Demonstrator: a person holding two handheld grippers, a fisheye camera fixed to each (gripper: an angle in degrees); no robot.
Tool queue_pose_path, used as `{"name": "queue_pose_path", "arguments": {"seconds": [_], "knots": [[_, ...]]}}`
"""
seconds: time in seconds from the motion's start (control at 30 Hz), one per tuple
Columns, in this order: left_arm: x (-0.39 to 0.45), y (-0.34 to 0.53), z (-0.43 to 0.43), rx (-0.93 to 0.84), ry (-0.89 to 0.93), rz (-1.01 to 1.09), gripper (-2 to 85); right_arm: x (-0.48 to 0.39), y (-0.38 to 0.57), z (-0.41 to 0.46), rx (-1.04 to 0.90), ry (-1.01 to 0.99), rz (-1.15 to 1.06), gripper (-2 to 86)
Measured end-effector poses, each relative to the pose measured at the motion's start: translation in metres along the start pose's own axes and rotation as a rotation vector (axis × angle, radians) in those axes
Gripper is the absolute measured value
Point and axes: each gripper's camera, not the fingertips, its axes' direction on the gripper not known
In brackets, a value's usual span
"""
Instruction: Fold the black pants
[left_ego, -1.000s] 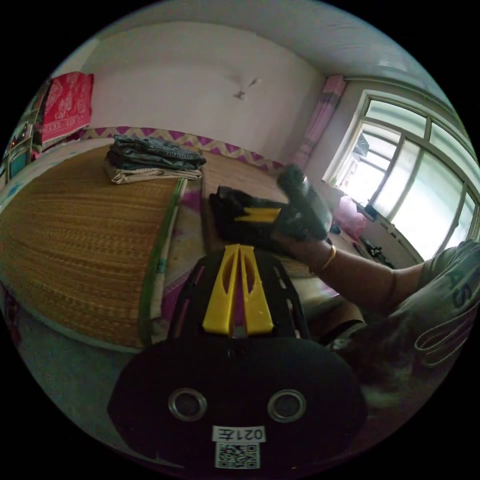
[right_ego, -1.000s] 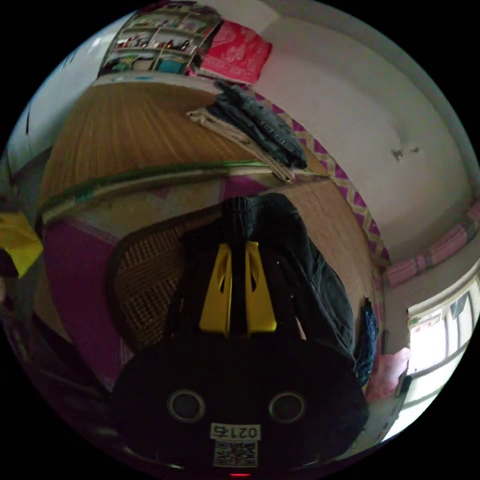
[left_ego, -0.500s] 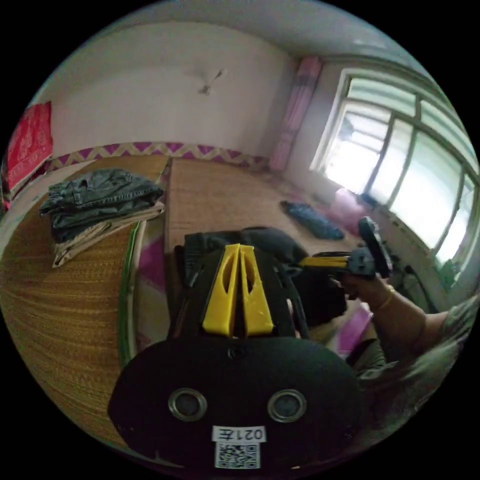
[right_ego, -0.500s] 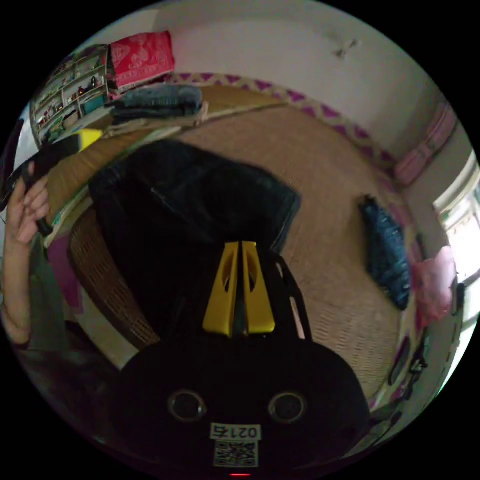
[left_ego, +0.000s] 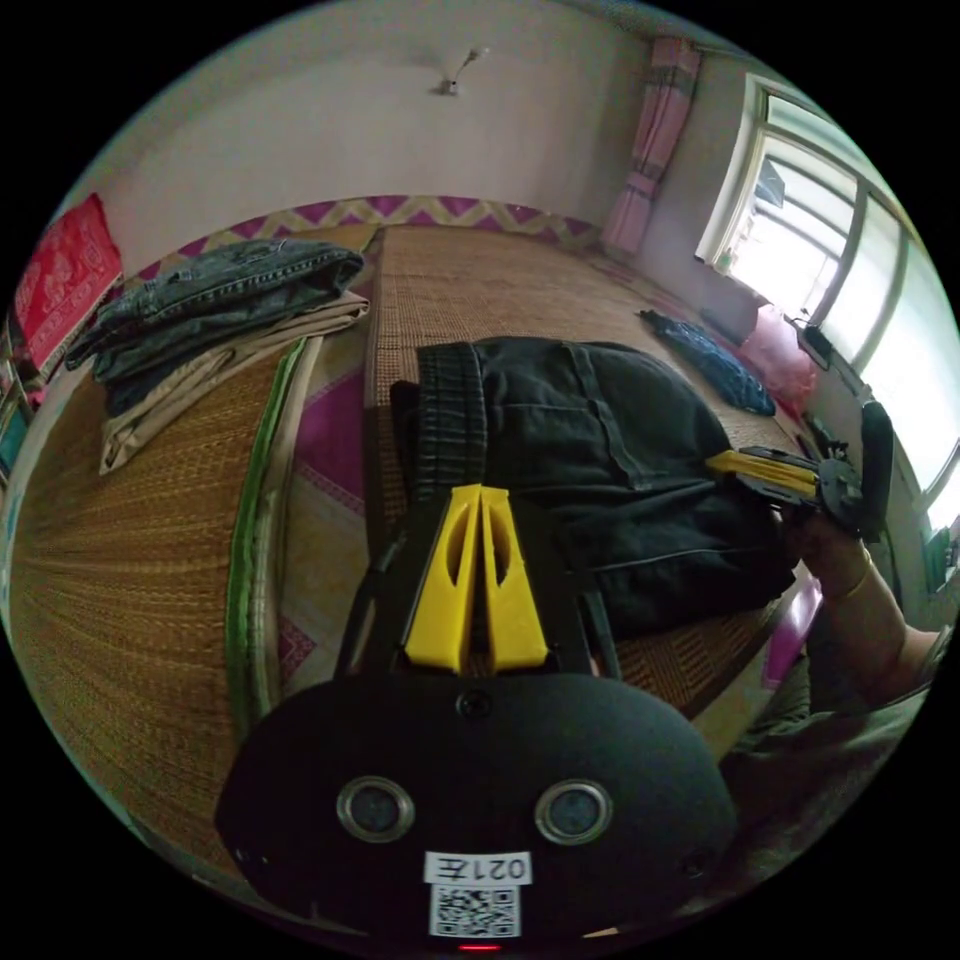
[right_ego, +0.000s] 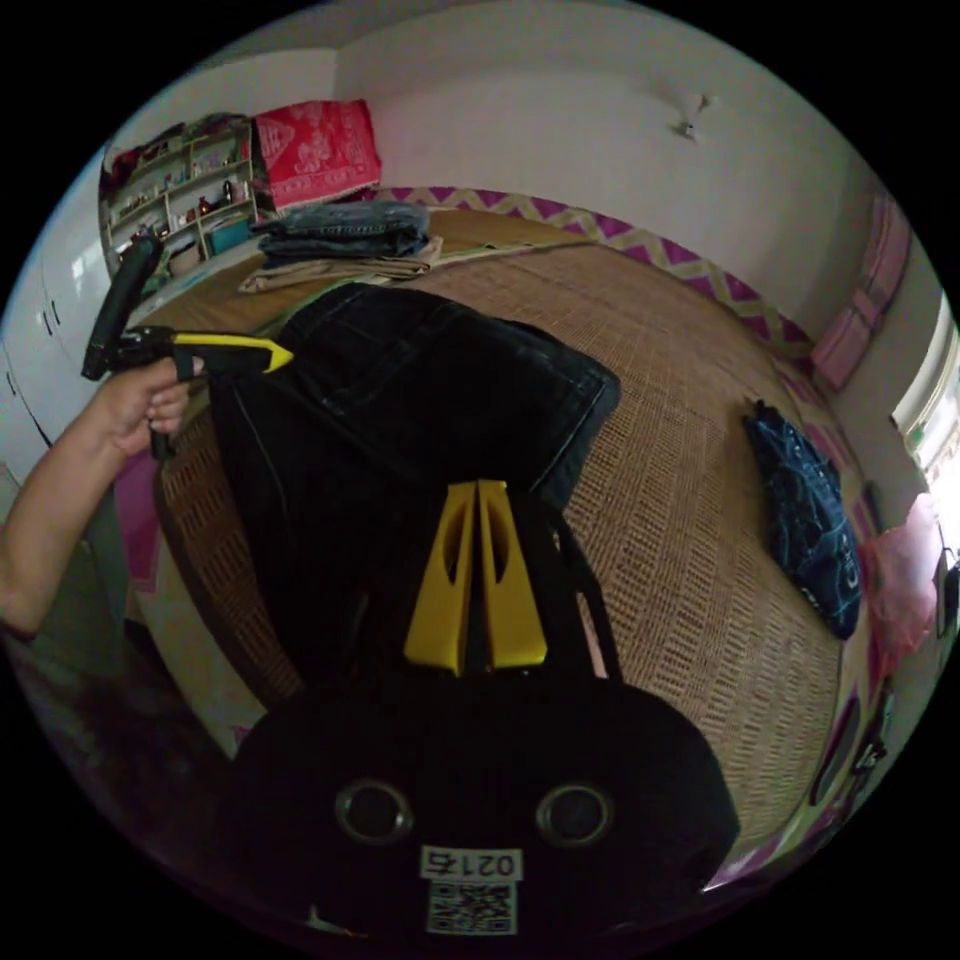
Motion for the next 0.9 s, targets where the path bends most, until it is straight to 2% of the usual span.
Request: {"name": "queue_pose_path", "arguments": {"seconds": [0.13, 0.2, 0.27, 0.33, 0.43, 0.5, 0.6, 0.73, 0.83, 0.9], "knots": [[-0.034, -0.014, -0.012, 0.010, 0.136, -0.111, -0.5, 0.041, 0.003, -0.016, 0.042, -0.106, 0.031, 0.1], [-0.065, -0.019, -0.033, 0.097, 0.197, -0.203, 1.0, 0.097, 0.005, -0.048, 0.141, -0.185, 0.197, 4.0], [-0.086, -0.028, -0.038, 0.066, 0.204, -0.255, 2.8, 0.138, 0.004, -0.059, 0.169, -0.188, 0.308, 7.6], [-0.108, -0.038, -0.031, -0.001, 0.229, -0.307, 2.8, 0.174, -0.004, -0.047, 0.098, -0.243, 0.358, 10.7], [-0.135, -0.051, -0.013, -0.082, 0.325, -0.327, 3.7, 0.222, -0.012, -0.010, -0.031, -0.429, 0.431, 13.7], [-0.150, -0.057, -0.008, -0.080, 0.414, -0.315, 8.9, 0.246, -0.012, 0.014, -0.084, -0.564, 0.476, 15.1], [-0.167, -0.067, -0.008, -0.084, 0.512, -0.300, 13.6, 0.265, -0.012, 0.039, -0.144, -0.653, 0.498, 15.8], [-0.179, -0.079, -0.007, -0.121, 0.541, -0.259, 15.1, 0.286, -0.015, 0.051, -0.134, -0.725, 0.533, 14.4], [-0.195, -0.086, -0.008, -0.153, 0.546, -0.303, 13.6, 0.296, -0.020, 0.059, -0.146, -0.754, 0.536, 13.8], [-0.203, -0.090, -0.008, -0.243, 0.465, -0.316, 13.6, 0.304, -0.023, 0.059, -0.155, -0.755, 0.525, 13.8]]}}
